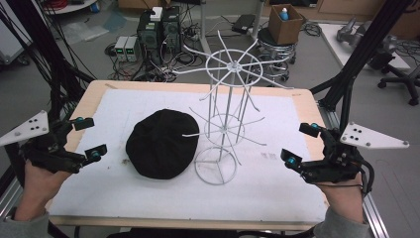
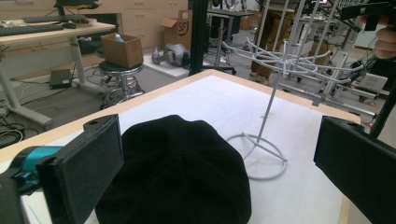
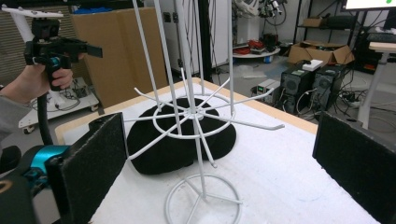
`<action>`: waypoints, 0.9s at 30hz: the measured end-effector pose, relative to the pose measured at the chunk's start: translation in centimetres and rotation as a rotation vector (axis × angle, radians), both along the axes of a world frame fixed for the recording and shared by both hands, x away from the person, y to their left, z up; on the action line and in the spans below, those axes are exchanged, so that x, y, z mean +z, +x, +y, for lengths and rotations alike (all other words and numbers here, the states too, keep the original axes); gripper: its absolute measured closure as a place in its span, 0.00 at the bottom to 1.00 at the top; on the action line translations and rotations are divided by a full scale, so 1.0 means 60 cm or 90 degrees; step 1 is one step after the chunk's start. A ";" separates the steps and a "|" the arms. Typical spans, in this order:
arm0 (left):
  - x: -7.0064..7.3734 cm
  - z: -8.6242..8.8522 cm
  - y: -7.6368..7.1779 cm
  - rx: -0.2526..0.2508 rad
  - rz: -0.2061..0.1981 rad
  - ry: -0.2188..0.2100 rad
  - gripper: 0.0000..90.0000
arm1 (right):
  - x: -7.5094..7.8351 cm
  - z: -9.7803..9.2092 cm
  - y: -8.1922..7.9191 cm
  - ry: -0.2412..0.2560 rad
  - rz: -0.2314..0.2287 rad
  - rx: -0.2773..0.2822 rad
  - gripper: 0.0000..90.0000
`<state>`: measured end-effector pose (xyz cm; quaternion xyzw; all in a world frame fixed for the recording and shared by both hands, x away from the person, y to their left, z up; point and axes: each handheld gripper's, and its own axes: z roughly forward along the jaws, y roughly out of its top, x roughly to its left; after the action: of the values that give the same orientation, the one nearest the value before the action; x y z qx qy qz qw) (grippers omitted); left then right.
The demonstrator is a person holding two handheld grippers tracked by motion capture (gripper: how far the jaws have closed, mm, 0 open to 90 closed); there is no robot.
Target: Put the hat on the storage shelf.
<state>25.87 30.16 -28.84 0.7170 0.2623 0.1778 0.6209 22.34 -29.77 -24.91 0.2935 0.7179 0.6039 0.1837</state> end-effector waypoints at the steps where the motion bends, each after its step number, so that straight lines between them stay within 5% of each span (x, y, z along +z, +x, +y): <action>1: 0.000 -0.002 0.002 0.001 0.001 0.002 0.02 | 0.000 0.000 0.001 0.000 -0.003 0.001 0.02; 13: -0.004 -0.047 0.043 -0.004 0.020 0.037 0.02 | -0.003 0.010 0.013 -0.007 0.007 0.013 0.02; 27: -0.023 -0.087 0.088 -0.002 0.048 0.048 0.02 | -0.006 0.015 0.018 -0.015 0.016 0.019 0.02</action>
<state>31.12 24.94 -30.25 0.7465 0.2773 0.1593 0.5835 23.43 -28.89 -25.28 0.2881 0.7314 0.5943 0.1695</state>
